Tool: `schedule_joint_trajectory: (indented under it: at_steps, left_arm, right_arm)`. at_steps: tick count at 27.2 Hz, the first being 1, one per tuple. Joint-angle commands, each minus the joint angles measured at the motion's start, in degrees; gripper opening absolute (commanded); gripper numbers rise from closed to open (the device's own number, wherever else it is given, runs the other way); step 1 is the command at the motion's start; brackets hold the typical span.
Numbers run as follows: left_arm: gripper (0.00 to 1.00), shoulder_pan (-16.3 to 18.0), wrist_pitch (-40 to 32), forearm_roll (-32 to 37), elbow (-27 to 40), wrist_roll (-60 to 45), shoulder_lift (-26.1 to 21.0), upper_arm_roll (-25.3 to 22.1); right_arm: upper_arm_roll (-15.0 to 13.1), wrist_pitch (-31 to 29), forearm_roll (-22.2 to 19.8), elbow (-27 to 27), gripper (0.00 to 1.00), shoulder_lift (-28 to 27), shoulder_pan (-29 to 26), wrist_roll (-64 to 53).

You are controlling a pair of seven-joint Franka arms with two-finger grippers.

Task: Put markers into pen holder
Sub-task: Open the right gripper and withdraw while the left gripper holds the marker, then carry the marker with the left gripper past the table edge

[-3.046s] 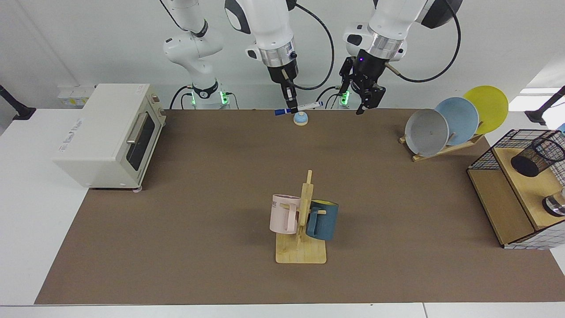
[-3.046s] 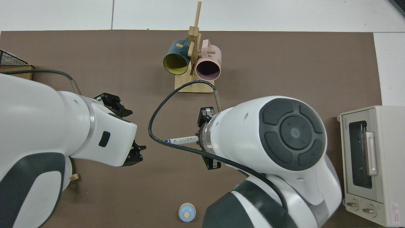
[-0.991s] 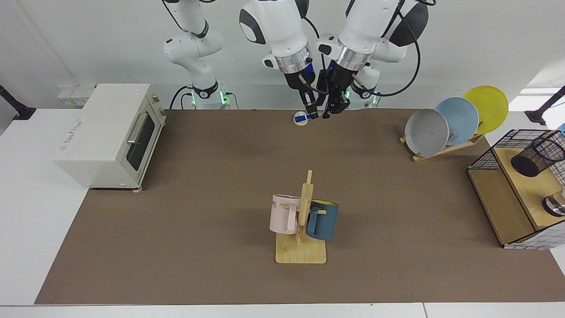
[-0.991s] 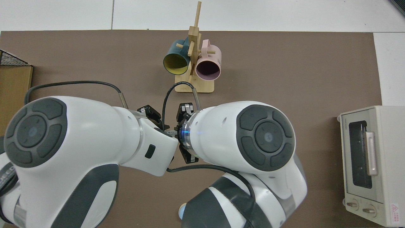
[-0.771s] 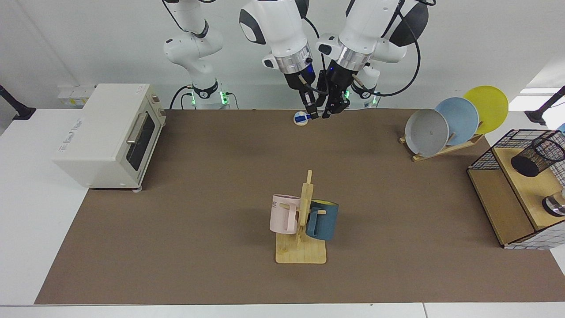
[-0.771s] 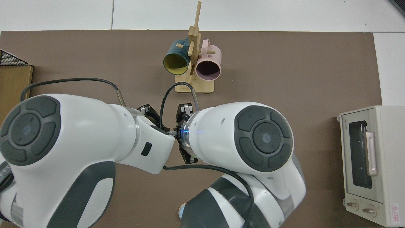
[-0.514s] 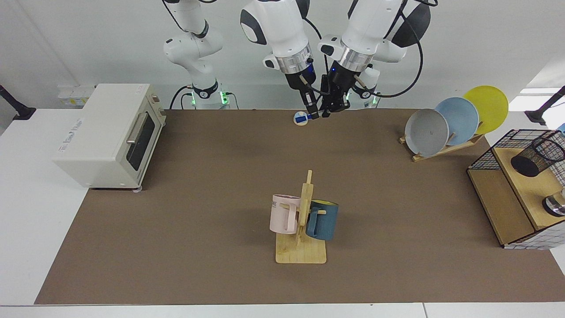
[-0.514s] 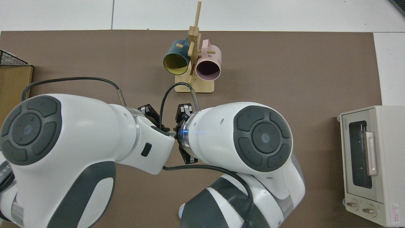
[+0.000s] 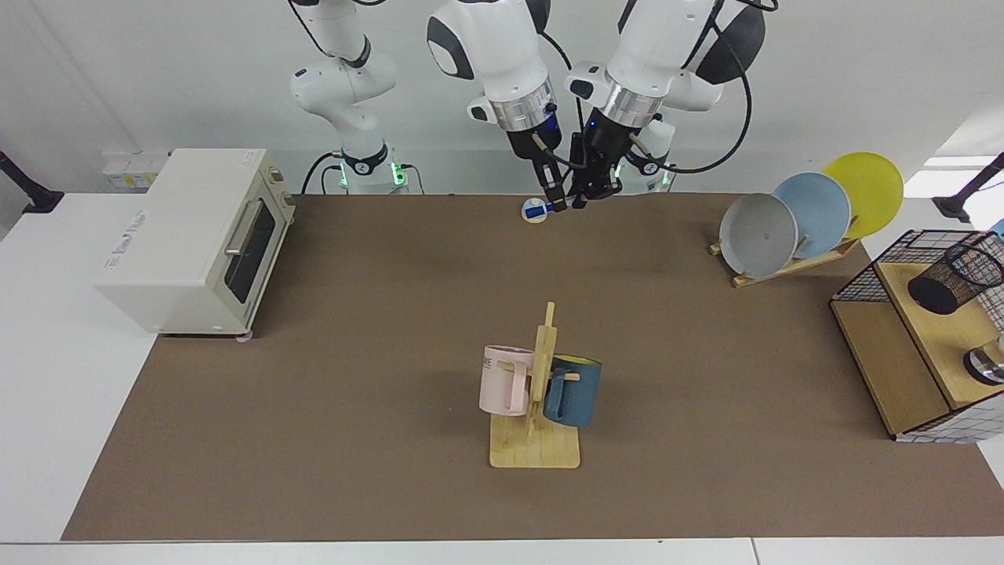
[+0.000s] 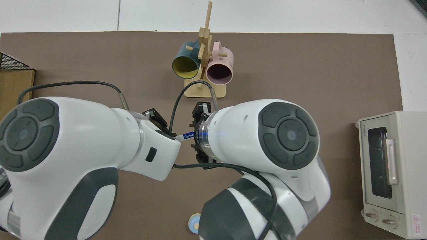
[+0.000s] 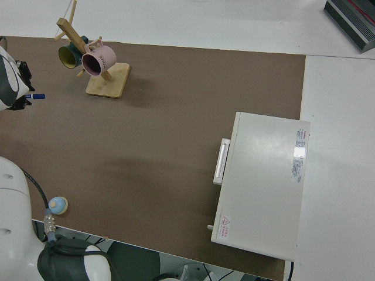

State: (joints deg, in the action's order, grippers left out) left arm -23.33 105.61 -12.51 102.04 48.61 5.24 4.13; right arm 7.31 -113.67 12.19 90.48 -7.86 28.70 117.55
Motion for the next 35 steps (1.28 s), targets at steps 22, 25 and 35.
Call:
schedule_joint_trajectory:
  at_steps: [22, 25, 35]
  left_arm:
    - [0.0, 2.06, -5.23, 9.34, 0.01, -10.28, 1.62, -0.44]
    - [0.0, 2.15, -9.0, 11.71, -1.22, -13.0, 1.62, -0.53]
    - [0.0, 5.48, -13.93, 13.74, -5.18, -18.1, 1.0, -2.11]
  right_arm:
    - [-0.27, 24.11, -6.48, -0.13, 1.0, 9.0, -19.82, -70.24]
    - [-0.36, 25.34, -6.83, -0.04, 1.0, 9.44, -21.06, -76.92]
    - [-0.36, 25.52, -9.37, 0.05, 1.0, 10.93, -25.54, -101.63]
